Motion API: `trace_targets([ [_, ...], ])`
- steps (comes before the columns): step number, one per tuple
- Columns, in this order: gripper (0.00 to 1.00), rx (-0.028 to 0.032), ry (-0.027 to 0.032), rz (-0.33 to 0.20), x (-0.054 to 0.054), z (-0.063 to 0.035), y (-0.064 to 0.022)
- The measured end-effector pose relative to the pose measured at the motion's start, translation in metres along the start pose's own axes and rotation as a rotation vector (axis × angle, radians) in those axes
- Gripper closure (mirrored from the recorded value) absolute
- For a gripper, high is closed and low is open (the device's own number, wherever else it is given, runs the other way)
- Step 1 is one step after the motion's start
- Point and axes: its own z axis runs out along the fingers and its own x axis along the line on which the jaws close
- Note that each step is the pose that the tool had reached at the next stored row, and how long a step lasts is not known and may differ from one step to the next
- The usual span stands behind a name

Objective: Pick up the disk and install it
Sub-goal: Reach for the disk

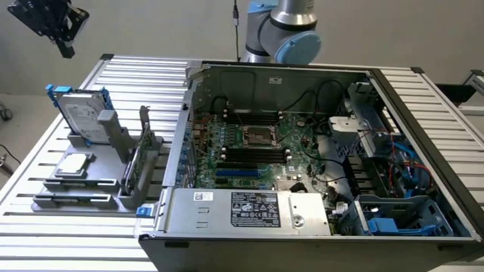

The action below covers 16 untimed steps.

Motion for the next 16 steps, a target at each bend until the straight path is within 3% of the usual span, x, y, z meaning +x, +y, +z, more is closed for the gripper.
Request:
trace_targets([
  [2,0.89,0.0057,0.0097,0.001,0.007,0.0006,0.0016],
  [4,0.89,0.017,0.0143,0.002,0.014,0.0013,0.0029],
  [5,0.89,0.0254,0.0146,0.002,0.017,0.0015,0.003],
  [7,0.89,0.0495,0.0131,0.001,0.022,0.0018,0.0029],
  [10,0.89,0.0926,0.0102,-0.018,0.024,0.0018,0.0028],
  [12,0.89,0.1131,0.0074,-0.04,0.024,0.0019,0.0028],
  [14,0.89,0.1235,0.0001,-0.063,0.024,0.0018,0.0027],
  [16,0.89,0.1276,-0.014,-0.083,0.024,0.0018,0.0027],
])
